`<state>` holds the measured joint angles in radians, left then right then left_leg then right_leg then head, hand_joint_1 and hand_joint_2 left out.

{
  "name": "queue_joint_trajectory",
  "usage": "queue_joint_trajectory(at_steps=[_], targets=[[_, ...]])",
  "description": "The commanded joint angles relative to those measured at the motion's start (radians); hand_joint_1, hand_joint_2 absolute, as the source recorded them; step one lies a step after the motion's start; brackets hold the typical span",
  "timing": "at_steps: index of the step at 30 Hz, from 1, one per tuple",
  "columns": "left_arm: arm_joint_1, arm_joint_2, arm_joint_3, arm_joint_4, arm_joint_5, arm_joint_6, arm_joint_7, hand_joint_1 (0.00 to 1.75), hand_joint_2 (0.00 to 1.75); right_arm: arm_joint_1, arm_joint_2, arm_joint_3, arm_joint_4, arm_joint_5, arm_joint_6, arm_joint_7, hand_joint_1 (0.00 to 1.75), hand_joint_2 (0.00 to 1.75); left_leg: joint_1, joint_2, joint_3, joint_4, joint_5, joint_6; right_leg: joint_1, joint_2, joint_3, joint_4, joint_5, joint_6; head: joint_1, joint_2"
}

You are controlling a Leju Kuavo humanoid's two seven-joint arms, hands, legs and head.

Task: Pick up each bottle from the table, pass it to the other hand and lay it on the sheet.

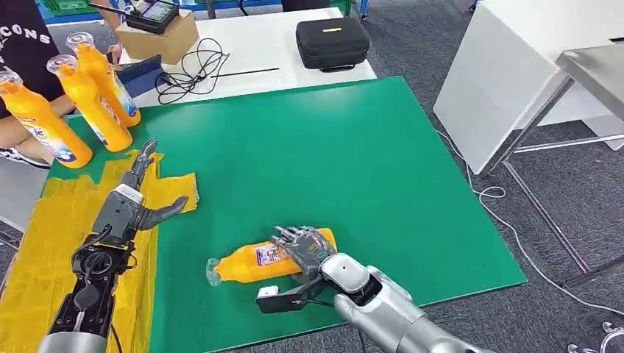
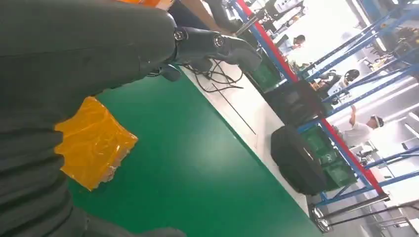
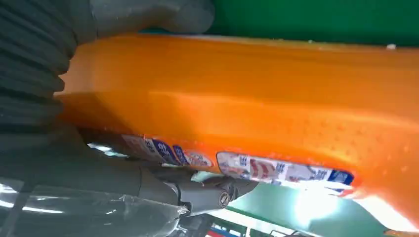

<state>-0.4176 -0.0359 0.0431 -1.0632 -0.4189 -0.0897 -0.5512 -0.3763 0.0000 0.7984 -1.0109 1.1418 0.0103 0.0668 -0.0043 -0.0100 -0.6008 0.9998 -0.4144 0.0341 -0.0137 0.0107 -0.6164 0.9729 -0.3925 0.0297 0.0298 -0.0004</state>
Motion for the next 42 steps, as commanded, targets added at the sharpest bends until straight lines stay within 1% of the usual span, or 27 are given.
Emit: queue_joint_trajectory(at_steps=[1, 3, 5, 9, 11, 13, 15, 16, 17, 18, 19, 20, 22, 23, 24, 25, 27, 28, 30, 31, 32, 33, 34, 36, 37, 40, 42], targets=[[-0.019, -0.003, -0.021, 0.053, -0.004, -0.004, 0.011, 0.00, 1.75, 0.034, -0.013, -0.033, 0.057, 0.013, 0.001, -0.008, 1.75, 1.75, 0.001, -0.002, 0.002, -0.001, -0.001, -0.001, 0.001, -0.003, 0.003, -0.001, -0.001, -0.001, -0.001, 0.000], [-0.021, -0.004, -0.022, 0.053, -0.004, -0.005, 0.011, 0.00, 1.75, 0.034, -0.015, -0.034, 0.054, 0.013, 0.001, -0.008, 1.75, 1.75, 0.002, -0.003, 0.002, -0.001, -0.001, -0.002, 0.002, -0.005, 0.004, -0.002, -0.002, -0.001, -0.001, 0.000], [-0.021, -0.004, -0.022, 0.053, -0.004, -0.005, 0.011, 0.00, 1.75, 0.034, -0.015, -0.034, 0.054, 0.013, 0.001, -0.008, 1.75, 1.75, 0.001, -0.003, 0.001, -0.001, 0.000, -0.001, 0.001, -0.003, 0.003, -0.001, -0.001, 0.000, 0.000, 0.000], [-0.030, -0.006, -0.037, 0.050, -0.010, -0.018, 0.020, 0.00, 1.75, 0.053, -0.025, -0.078, 0.017, -0.019, -0.025, -0.014, 1.75, 1.75, 0.001, -0.005, 0.002, -0.001, -0.001, -0.001, 0.001, -0.006, 0.004, -0.001, -0.002, -0.001, -0.001, 0.000], [-0.026, -0.007, -0.036, 0.037, -0.007, -0.020, 0.027, 0.00, 1.75, 0.061, -0.021, -0.112, -0.001, -0.044, -0.055, -0.014, 1.75, 1.75, 0.001, -0.005, 0.001, 0.000, -0.001, -0.001, 0.001, -0.006, 0.004, -0.001, -0.002, -0.001, -0.001, 0.000], [-0.012, -0.012, -0.013, 0.011, 0.035, -0.045, 0.051, 0.00, 1.75, 0.079, -0.005, -0.195, -0.044, -0.087, -0.153, -0.005, 1.75, 1.75, 0.001, -0.004, 0.000, 0.000, -0.001, -0.001, 0.001, -0.005, 0.003, -0.001, -0.002, 0.000, -0.001, 0.000], [-0.009, -0.021, 0.028, 0.008, 0.105, -0.078, 0.104, 0.00, 1.75, 0.100, 0.015, -0.280, -0.108, -0.147, -0.254, -0.041, 1.75, 1.75, 0.001, -0.004, -0.001, 0.001, -0.001, -0.001, 0.001, -0.005, 0.002, 0.000, -0.002, -0.001, -0.001, 0.000], [-0.015, -0.023, 0.045, 0.013, 0.113, -0.047, 0.137, 0.00, 1.75, 0.120, 0.034, -0.343, -0.154, -0.220, -0.328, -0.091, 1.75, 1.75, 0.001, -0.004, -0.002, 0.001, -0.001, -0.001, 0.001, -0.003, 0.001, 0.000, -0.002, 0.000, -0.001, 0.000], [-0.020, -0.020, 0.047, 0.015, 0.117, -0.041, 0.141, 0.00, 1.75, 0.139, 0.047, -0.381, -0.193, -0.281, -0.363, -0.133, 1.75, 1.75, 0.001, -0.003, -0.002, 0.001, -0.002, -0.001, 0.001, -0.003, 0.000, 0.000, -0.002, -0.001, -0.001, 0.000], [-0.023, -0.022, 0.052, 0.015, 0.129, -0.045, 0.144, 0.00, 1.75, 0.150, 0.054, -0.402, -0.215, -0.318, -0.383, -0.160, 1.75, 1.75, 0.000, -0.004, -0.003, 0.001, -0.001, -0.001, 0.000, -0.004, 0.000, 0.001, -0.002, -0.001, 0.000, 0.000], [-0.024, -0.021, 0.053, 0.013, 0.131, -0.046, 0.145, 0.00, 1.75, 0.150, 0.052, -0.405, -0.217, -0.320, -0.383, -0.161, 1.75, 1.75, 0.000, -0.006, -0.005, 0.002, -0.002, -0.001, 0.000, -0.005, -0.002, 0.002, -0.003, -0.001, 0.000, 0.000], [-0.024, -0.021, 0.053, 0.013, 0.131, -0.046, 0.145, 0.00, 1.75, 0.150, 0.052, -0.405, -0.217, -0.320, -0.383, -0.161, 1.75, 1.75, 0.000, -0.004, -0.006, 0.001, -0.001, -0.001, 0.000, -0.003, -0.003, 0.001, -0.002, 0.000, 0.000, 0.000], [-0.017, -0.023, 0.047, -0.008, 0.174, -0.080, 0.145, 0.00, 1.75, 0.170, 0.074, -0.447, -0.245, -0.400, -0.446, -0.243, 1.75, 1.75, 0.001, -0.005, -0.006, 0.001, -0.002, -0.001, 0.001, -0.003, -0.004, 0.001, -0.002, 0.000, -0.001, 0.000], [-0.019, -0.036, 0.052, -0.015, 0.216, -0.098, 0.150, 0.00, 1.75, 0.178, 0.094, -0.478, -0.262, -0.469, -0.499, -0.307, 1.75, 1.75, 0.001, -0.005, -0.006, 0.001, -0.002, -0.001, 0.001, -0.004, -0.004, 0.001, -0.002, 0.000, -0.001, 0.000], [-0.019, -0.039, 0.049, -0.024, 0.233, -0.106, 0.160, 0.00, 1.75, 0.172, 0.094, -0.482, -0.250, -0.488, -0.510, -0.322, 1.75, 1.75, 0.000, -0.006, -0.007, 0.001, -0.001, -0.001, 0.000, -0.004, -0.005, 0.001, -0.001, 0.000, -0.001, 0.000], [-0.026, -0.048, 0.044, -0.025, 0.277, -0.135, 0.182, 0.00, 1.75, 0.169, 0.103, -0.497, -0.254, -0.535, -0.546, -0.360, 1.75, 1.75, 0.001, -0.007, -0.007, 0.002, -0.002, -0.001, 0.001, -0.005, -0.004, 0.001, -0.003, 0.000, 0.000, 0.000], [-0.050, -0.051, 0.016, -0.014, 0.295, -0.144, 0.203, 0.00, 1.75, 0.170, 0.110, -0.516, -0.267, -0.594, -0.609, -0.408, 1.75, 1.75, 0.000, -0.005, -0.011, 0.000, 0.000, -0.001, 0.000, -0.003, -0.008, 0.001, -0.001, 0.000, -0.001, 0.000], [-0.071, -0.047, -0.006, -0.002, 0.306, -0.160, 0.218, 0.00, 1.75, 0.171, 0.107, -0.519, -0.280, -0.631, -0.625, -0.425, 1.75, 1.75, 0.001, -0.006, -0.009, 0.002, -0.002, -0.002, 0.002, -0.004, -0.006, 0.002, -0.003, 0.000, -0.001, 0.000], [-0.091, -0.040, -0.036, 0.011, 0.324, -0.189, 0.227, 0.00, 1.75, 0.171, 0.102, -0.521, -0.295, -0.672, -0.631, -0.445, 1.75, 1.75, 0.002, -0.008, -0.009, 0.003, -0.002, -0.002, 0.002, -0.007, -0.006, 0.002, -0.003, 0.000, -0.001, 0.000], [-0.102, -0.042, -0.046, 0.032, 0.399, -0.283, 0.239, 0.00, 1.75, 0.168, 0.102, -0.521, -0.302, -0.701, -0.629, -0.462, 1.75, 1.75, 0.001, -0.008, -0.011, 0.002, -0.001, -0.001, 0.002, -0.007, -0.007, 0.002, -0.003, 0.000, 0.000, 0.000], [-0.103, -0.042, -0.048, 0.030, 0.401, -0.283, 0.241, 0.00, 1.75, 0.165, 0.101, -0.521, -0.301, -0.702, -0.628, -0.462, 1.75, 1.75, 0.001, -0.007, -0.012, 0.001, 0.000, -0.001, 0.001, -0.005, -0.009, 0.001, -0.001, 0.000, 0.000, 0.000], [-0.104, -0.049, -0.049, 0.040, 0.477, -0.354, 0.258, 0.00, 1.75, 0.161, 0.103, -0.516, -0.302, -0.732, -0.613, -0.479, 1.75, 1.75, 0.001, -0.006, -0.012, 0.001, 0.000, -0.001, 0.001, -0.004, -0.010, 0.001, -0.001, 0.000, 0.000, 0.000], [-0.102, -0.044, -0.059, 0.040, 0.512, -0.388, 0.262, 0.00, 1.75, 0.159, 0.102, -0.510, -0.304, -0.765, -0.589, -0.502, 1.75, 1.75, 0.001, -0.006, -0.010, 0.002, -0.002, -0.001, 0.001, -0.004, -0.008, 0.001, -0.002, 0.000, -0.001, 0.000], [-0.098, -0.054, -0.092, 0.032, 0.512, -0.376, 0.261, 0.00, 1.75, 0.157, 0.109, -0.504, -0.298, -0.773, -0.596, -0.526, 1.75, 1.75, 0.000, -0.005, -0.011, 0.000, 0.000, -0.001, 0.000, -0.004, -0.009, 0.001, -0.001, 0.000, -0.001, 0.000], [-0.097, -0.051, -0.106, 0.029, 0.513, -0.372, 0.261, 0.00, 1.75, 0.156, 0.109, -0.502, -0.295, -0.773, -0.599, -0.528, 1.75, 1.75, 0.001, -0.006, -0.010, 0.001, -0.002, -0.002, 0.001, -0.005, -0.007, 0.001, -0.003, 0.000, -0.001, 0.000], [-0.097, -0.051, -0.106, 0.029, 0.513, -0.372, 0.261, 0.00, 1.75, 0.156, 0.109, -0.502, -0.295, -0.773, -0.599, -0.528, 1.75, 1.75, 0.001, -0.006, -0.011, 0.001, -0.001, -0.001, 0.000, -0.004, -0.009, 0.001, -0.001, 0.000, -0.001, 0.000], [-0.097, -0.046, -0.112, 0.026, 0.516, -0.365, 0.263, 0.00, 1.75, 0.158, 0.107, -0.499, -0.295, -0.775, -0.601, -0.531, 1.75, 1.75, 0.001, -0.005, -0.010, 0.001, -0.002, -0.002, 0.001, -0.004, -0.007, 0.001, -0.002, 0.000, -0.001, 0.000]])
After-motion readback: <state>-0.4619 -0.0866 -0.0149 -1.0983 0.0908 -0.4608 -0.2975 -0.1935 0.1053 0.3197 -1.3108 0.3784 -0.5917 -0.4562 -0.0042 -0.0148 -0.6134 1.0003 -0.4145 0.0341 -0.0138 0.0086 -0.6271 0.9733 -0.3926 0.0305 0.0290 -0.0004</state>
